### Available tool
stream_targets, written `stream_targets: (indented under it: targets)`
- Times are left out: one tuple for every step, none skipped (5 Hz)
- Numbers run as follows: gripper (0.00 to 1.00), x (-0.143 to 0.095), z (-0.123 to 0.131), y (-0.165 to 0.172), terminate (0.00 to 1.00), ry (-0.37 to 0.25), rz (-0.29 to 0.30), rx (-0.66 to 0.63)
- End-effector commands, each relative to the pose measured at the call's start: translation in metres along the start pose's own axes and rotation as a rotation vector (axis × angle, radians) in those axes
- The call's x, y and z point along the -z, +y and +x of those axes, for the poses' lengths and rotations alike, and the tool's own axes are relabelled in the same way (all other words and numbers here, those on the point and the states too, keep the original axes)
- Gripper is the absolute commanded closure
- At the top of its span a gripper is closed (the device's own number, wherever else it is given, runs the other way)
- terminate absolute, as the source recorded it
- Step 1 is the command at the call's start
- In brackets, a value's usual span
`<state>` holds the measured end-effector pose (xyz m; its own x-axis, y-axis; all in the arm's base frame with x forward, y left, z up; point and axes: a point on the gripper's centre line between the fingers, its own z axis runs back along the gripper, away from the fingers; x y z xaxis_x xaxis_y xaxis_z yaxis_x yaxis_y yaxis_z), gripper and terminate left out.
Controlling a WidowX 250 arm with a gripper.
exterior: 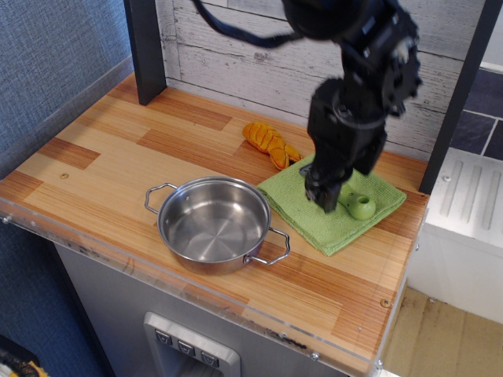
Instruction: Hold the green spatula from top of green cloth and place it on right edge corner of the table.
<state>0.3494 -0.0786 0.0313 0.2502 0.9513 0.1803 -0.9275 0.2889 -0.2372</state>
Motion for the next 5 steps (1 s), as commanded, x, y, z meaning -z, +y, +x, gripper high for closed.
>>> stream_targets:
  targets:
    - [0.0,0.001,-0.02,-0.026,0.0,0.003,-0.042,0.03]
    - [1.0,0.001,-0.021,-0.029,0.0,-0.01,-0.037,0.05]
    - [1.0,-0.006,-0.017,-0.031,0.0,0.003,-0.036,0.046]
    - [1.0,-0.012,-0.011,-0.028,0.0,0.015,-0.042,0.028]
    - [1.0,-0.024,-0.005,-0.034,0.0,0.003,-0.051,0.011]
